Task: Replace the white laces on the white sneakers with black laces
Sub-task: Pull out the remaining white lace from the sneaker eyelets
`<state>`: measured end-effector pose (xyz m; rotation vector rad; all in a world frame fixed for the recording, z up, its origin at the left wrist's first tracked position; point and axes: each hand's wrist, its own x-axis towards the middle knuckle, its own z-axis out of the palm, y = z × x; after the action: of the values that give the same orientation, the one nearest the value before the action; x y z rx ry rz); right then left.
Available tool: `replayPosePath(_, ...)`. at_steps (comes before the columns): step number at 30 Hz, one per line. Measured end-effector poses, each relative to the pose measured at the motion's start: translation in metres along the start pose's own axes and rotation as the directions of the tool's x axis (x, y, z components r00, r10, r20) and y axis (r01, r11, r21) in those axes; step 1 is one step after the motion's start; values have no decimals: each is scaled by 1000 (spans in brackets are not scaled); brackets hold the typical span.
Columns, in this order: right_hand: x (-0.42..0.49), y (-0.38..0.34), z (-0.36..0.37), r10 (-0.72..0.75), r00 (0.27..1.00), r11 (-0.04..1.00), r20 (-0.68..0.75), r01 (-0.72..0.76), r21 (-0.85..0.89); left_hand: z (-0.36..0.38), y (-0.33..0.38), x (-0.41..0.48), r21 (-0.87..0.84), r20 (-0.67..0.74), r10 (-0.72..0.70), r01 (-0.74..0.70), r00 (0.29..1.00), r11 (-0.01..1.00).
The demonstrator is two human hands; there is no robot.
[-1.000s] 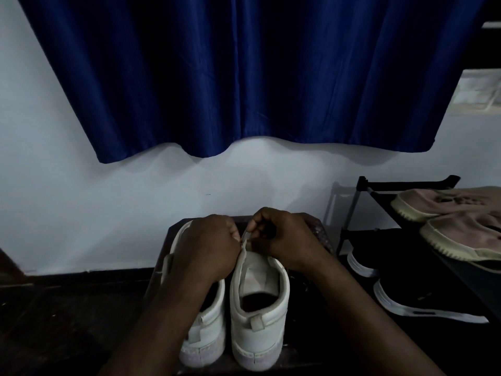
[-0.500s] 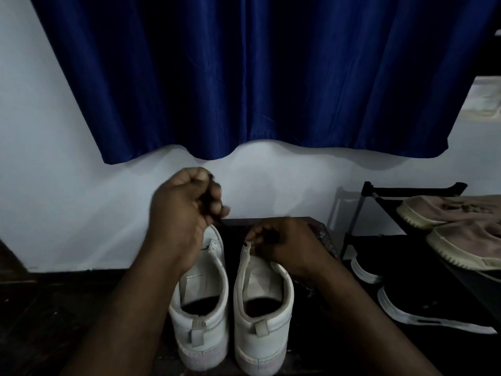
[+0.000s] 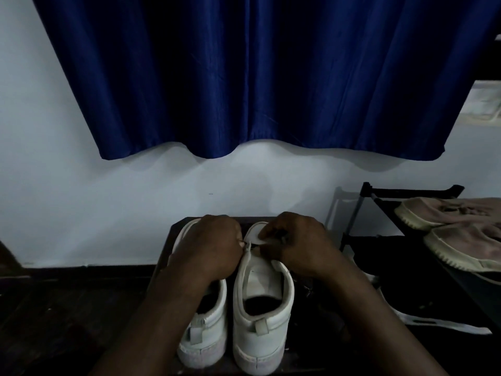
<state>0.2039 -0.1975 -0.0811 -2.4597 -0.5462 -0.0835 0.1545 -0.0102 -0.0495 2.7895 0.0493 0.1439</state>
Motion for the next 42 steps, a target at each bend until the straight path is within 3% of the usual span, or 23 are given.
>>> replayPosePath(3, 0, -4, 0, -30, 1000, 997, 10, 30, -67, 2, -4, 4, -165, -28, -60, 55, 998, 985)
replayPosePath(5, 0, -5, 0, -30, 1000, 995, 8, 31, -99, 0, -6, 7, -396, -98, -134, 85, 986, 914)
replayPosePath(6, -1, -6, -1, -32, 999, 993, 7, 33, -116, -4, -5, 7, -568, -129, -178, 75, 976, 820)
replayPosePath(8, -1, -6, -1, -33, 999, 992, 7, 33, -125, -17, 1, 4, -888, -123, -234, -2, 964, 460)
replayPosePath(10, -2, -7, -1, -14, 1000, 994, 12, 15, -106, -30, 7, 2, -993, -89, -220, -69, 971, 100)
replayPosePath(11, -2, -7, 0, -10, 1000, 994, 10, 11, -104, -34, 7, 1, -995, -95, -212, -94, 973, 14)
replayPosePath(12, -1, -6, 1, -10, 1000, 994, 7, 10, -109, -35, 6, 1, -994, -112, -207, -113, 972, 7)
replayPosePath(13, -1, -6, 1, -10, 1000, 994, 4, 10, -111, -35, 5, 1, -988, -134, -202, -114, 970, 109)
replayPosePath(14, -1, -6, 1, -10, 1000, 994, 4, 10, -112, -31, 1, 2, -934, -176, -188, -103, 966, 342)
replayPosePath(15, -1, -7, 1, -11, 1000, 993, 6, 11, -115, -24, -4, 5, -776, -207, -136, -78, 969, 625)
replayPosePath(16, -1, -7, 1, -14, 1000, 993, 7, 15, -120, -17, -8, 6, -539, -201, -70, -51, 977, 841)
replayPosePath(17, -1, -6, 1, -17, 1000, 992, 9, 18, -124, -12, -11, 6, -332, -143, -29, -20, 989, 943)
replayPosePath(18, -1, -6, 1, -19, 1000, 992, 12, 21, -124, -9, -13, 6, -202, -60, -9, -4, 998, 979)
replayPosePath(21, 0, -4, 1, -29, 999, 994, 16, 31, -102, -10, -13, 3, -107, 96, 15, -4, 995, 994)
replayPosePath(25, 0, -3, 1, -39, 999, 996, 30, 41, -81, -11, -4, -1, 39, 114, 51, -56, 992, 998)
replayPosePath(28, 0, -3, 2, -31, 999, 997, 23, 33, -69, -7, -10, 4, -68, 55, 47, -44, 997, 997)
replayPosePath(30, 0, -4, 2, -22, 999, 997, 27, 25, -80, -10, -12, 7, -234, -30, 29, -35, 999, 972)
replayPosePath(31, 0, -4, 1, -22, 999, 996, 31, 24, -86, -13, -10, 7, -389, -110, -10, -34, 994, 921)
replayPosePath(33, 1, -5, 1, -26, 999, 996, 37, 29, -89, -22, -6, 6, -734, -308, -198, -100, 931, 672)
replayPosePath(35, 0, -5, 0, -25, 999, 997, 34, 28, -77, -31, -4, 7, -886, -353, -359, -186, 864, 424)
replayPosePath(36, 0, -5, 1, -23, 999, 997, 33, 26, -73, -32, -5, 7, -917, -321, -371, -188, 872, 353)
replayPosePath(38, -1, -5, 0, -18, 999, 997, 38, 20, -72, -28, -3, 7, -949, -218, -316, -126, 923, 288)
replayPosePath(42, -2, -6, -2, -19, 999, 997, 48, 22, -75, -13, 7, 5, -928, -84, -209, -1, 974, 372)
